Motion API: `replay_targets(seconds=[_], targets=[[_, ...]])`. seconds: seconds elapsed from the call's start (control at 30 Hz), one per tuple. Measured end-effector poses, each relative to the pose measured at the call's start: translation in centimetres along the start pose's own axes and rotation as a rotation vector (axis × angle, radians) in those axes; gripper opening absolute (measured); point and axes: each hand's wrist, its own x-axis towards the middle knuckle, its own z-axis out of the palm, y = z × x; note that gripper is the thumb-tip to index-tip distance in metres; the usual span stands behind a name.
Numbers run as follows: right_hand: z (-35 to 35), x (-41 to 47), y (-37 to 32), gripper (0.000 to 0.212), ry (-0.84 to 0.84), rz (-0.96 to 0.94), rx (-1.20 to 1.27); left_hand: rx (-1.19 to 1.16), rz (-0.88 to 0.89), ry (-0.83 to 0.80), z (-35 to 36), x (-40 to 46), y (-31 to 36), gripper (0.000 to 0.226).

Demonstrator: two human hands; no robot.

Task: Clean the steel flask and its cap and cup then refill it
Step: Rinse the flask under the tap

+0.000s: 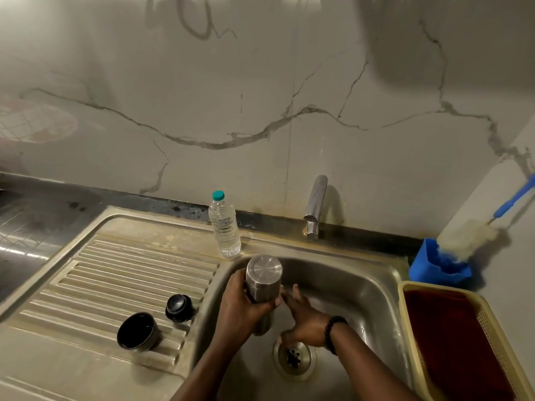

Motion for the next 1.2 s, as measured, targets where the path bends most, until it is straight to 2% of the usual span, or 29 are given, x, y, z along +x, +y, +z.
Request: replay_targets(seconds=[0.1,0.17,0.23,0.3,0.5,0.6,0.67,0.77,0.83,0.93,1.07,1.2], targets=[[0.2,0.1,-0.3,0.055,0.24,0.022,0.176,-0.009,-0.002,0.024,-0.1,0.0,0.3,0.08],[-0.1,0.3,-0.6,0.038,0.323,0.007,0.103,-0.018,0.008,0.059,-0.5,0.4,0.9,0.073],[-0.7,0.3,-1.3,0.03,0.366,-0.035,0.113,-0.019,0.029,0.09,-1.0,1.0,1.6,0.073],[-1.1,0.3,-2.5,0.029,0.375,-0.081,0.174,-0.017,0.04,0.133,-1.5,1.6,2.2,0.075],[-1.6,1.3,-6.5,0.023,0.394,-0.274,0.277,-0.064,0.046,0.392,-4.7,4.1,4.8,0.068],[-1.7,1.6,-9.3,0.015,0.371,-0.318,0.289,-0.051,0.049,0.461,-6.4,5.6,5.0,0.065],[-1.8,1.6,-10.7,0.02,0.35,-0.323,0.275,-0.009,0.04,0.486,-7.4,6.2,4.7,0.067],[-1.5,1.6,-12.5,0.031,0.342,-0.309,0.271,0.061,0.042,0.502,-8.7,6.9,3.7,0.069],[-1.2,2.0,-13.5,0.05,0.351,-0.3,0.352,0.086,0.041,0.496,-9.2,7.0,2.9,0.068],[-1.4,2.8,-15.6,0.073,0.38,-0.334,0.33,0.072,0.045,0.472,-9.6,6.5,2.3,0.068],[-1.9,4.0,-18.1,0.057,0.386,-0.418,0.314,-0.025,0.036,0.437,-10.0,5.9,2.2,0.073],[-1.8,5.0,-19.0,0.053,0.376,-0.428,0.366,-0.066,0.017,0.41,-11.2,6.1,1.7,0.075]])
